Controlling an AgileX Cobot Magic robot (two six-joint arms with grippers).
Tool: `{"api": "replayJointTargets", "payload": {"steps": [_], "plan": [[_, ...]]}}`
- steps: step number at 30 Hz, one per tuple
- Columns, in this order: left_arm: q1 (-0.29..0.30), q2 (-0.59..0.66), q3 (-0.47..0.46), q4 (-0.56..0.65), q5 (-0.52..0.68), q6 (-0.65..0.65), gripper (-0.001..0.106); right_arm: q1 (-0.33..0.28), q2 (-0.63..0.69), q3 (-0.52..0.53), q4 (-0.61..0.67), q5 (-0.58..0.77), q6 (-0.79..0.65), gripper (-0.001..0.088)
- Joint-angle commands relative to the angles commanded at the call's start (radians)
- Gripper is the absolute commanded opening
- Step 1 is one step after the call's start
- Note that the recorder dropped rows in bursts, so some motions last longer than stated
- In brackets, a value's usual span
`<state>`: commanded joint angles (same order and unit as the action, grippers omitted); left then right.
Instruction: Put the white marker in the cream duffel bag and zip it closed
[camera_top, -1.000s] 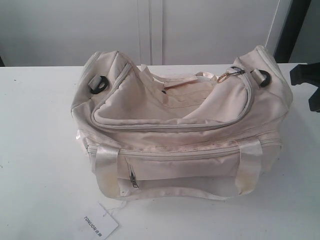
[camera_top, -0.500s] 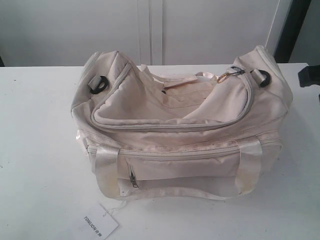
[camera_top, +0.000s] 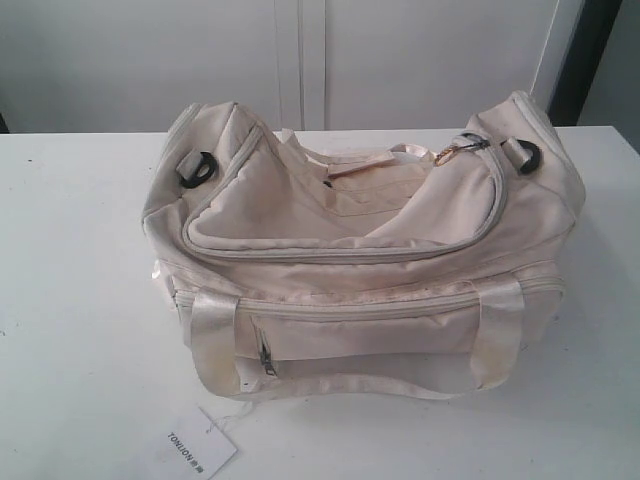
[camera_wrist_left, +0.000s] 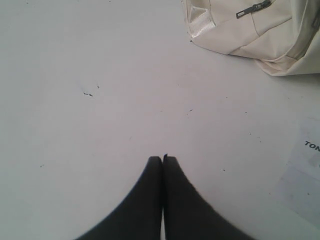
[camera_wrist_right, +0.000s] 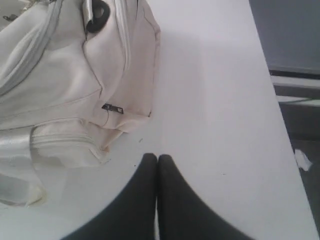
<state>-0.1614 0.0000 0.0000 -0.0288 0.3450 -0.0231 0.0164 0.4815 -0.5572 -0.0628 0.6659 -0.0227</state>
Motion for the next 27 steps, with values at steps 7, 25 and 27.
{"api": "replayJointTargets", "payload": {"steps": [7,25,27], "plan": [[0.000,0.000,0.000,0.000,0.000,0.000,0.000,0.000,-0.278,0.236,0.018,-0.127,0.000,0.0000],[0.000,0.000,0.000,0.000,-0.003,0.000,0.000,-0.057,-0.482,0.557,0.047,-0.318,0.002,0.0000],[0.000,0.000,0.000,0.000,-0.005,0.000,0.000,-0.057,-0.482,0.557,0.052,-0.322,0.002,0.0000]]}}
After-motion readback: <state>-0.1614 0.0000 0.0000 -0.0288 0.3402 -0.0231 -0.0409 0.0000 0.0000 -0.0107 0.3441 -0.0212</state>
